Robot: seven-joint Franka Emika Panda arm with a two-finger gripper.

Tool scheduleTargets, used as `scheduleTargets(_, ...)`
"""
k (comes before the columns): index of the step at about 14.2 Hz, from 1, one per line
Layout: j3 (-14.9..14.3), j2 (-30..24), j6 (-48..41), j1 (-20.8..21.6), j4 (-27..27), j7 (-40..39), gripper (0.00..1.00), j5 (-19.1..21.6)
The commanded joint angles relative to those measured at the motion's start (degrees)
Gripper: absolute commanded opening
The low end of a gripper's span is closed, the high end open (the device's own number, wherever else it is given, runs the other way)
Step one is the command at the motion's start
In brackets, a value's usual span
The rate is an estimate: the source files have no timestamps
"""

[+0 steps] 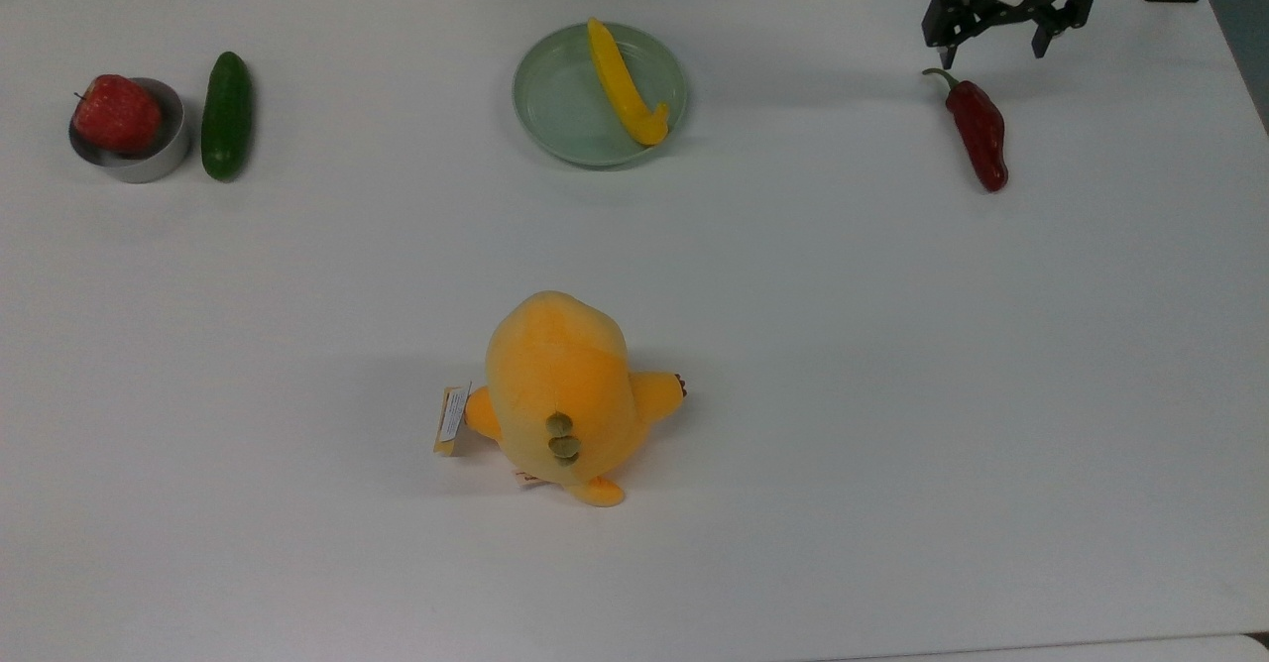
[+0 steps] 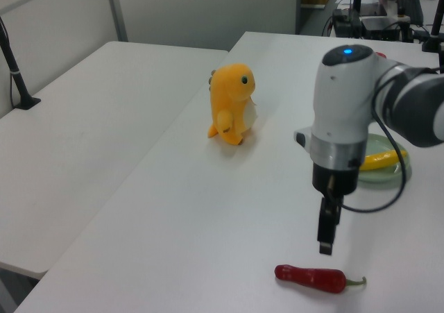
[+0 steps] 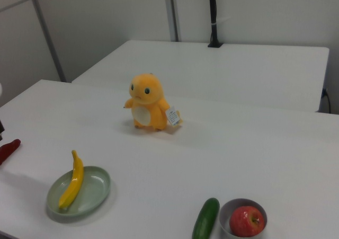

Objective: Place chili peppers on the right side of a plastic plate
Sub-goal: 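Lower the gripper onto the red chili pepper and close on it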

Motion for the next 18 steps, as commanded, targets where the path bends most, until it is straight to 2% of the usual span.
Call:
scheduleTargets(1, -0.68, 2.87, 1.53, 3.49, 1.29, 2.75, 1.0, -1.65)
scheduleTargets(3, -1.03, 6.12, 1.88, 4.98, 3.74, 5.02, 1.0, -4.72)
scheduleTargets(6, -1.47, 8.58, 1.97, 5.34, 4.46, 7.76, 1.0, -8.06)
scheduleTargets(7, -1.82, 8.94, 2.06, 5.69, 4.55, 7.76, 1.0, -8.07)
scheduleTargets(10, -5.95, 10.25, 3.2, 9.2, 5.51, 7.85, 1.0, -7.98)
scheduleTargets(12, -6.13, 11.84, 3.46, 9.29, 6.65, 8.37, 0.98, -8.25)
scheduleTargets(13, -6.13, 11.76, 3.46, 9.29, 6.74, 8.38, 0.81, -8.34)
scheduleTargets(14, -6.13, 11.84, 3.55, 9.29, 6.66, 8.47, 0.42, -8.6)
scheduleTargets(16, -6.13, 11.93, 3.64, 9.21, 6.66, 8.47, 0.17, -8.6)
scheduleTargets(18, -6.13, 11.93, 3.64, 8.94, 6.66, 8.29, 0.08, -8.69)
